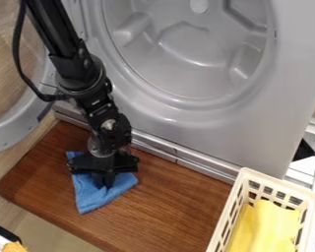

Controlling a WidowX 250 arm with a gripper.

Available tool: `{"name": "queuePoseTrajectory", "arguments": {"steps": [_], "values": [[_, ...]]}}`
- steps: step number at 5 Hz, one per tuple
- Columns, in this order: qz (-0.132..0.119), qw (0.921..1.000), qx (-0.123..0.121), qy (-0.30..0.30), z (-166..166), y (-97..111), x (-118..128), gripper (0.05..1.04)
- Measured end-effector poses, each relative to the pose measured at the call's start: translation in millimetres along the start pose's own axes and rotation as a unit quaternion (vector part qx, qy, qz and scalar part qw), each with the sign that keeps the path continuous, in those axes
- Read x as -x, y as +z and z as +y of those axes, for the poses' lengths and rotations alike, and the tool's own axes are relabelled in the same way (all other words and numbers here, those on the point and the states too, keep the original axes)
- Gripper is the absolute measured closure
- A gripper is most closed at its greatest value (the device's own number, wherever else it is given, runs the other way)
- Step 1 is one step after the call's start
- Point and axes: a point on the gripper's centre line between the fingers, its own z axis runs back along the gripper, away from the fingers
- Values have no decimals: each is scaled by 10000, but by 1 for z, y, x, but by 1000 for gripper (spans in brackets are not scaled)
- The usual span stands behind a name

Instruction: Move the cloth blue

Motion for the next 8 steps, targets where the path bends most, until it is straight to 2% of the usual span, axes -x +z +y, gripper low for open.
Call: {"name": "queuePoseTrajectory", "arguments": {"steps": [1, 3, 4, 5, 6, 7, 8], "values": [[-33, 9998, 177, -55, -7, 13, 5, 1028], [-590, 9945, 830, -256, -17, 72, 13, 1029], [-819, 9900, 1077, -409, -28, 101, 23, 1029], [-964, 9850, 1351, -476, -31, 124, 23, 1029], [-1193, 9775, 1662, -509, -34, 151, 20, 1029], [-1484, 9656, 2068, -534, -43, 179, 7, 1029], [-1660, 9536, 2450, -564, -58, 197, -12, 1029]]}}
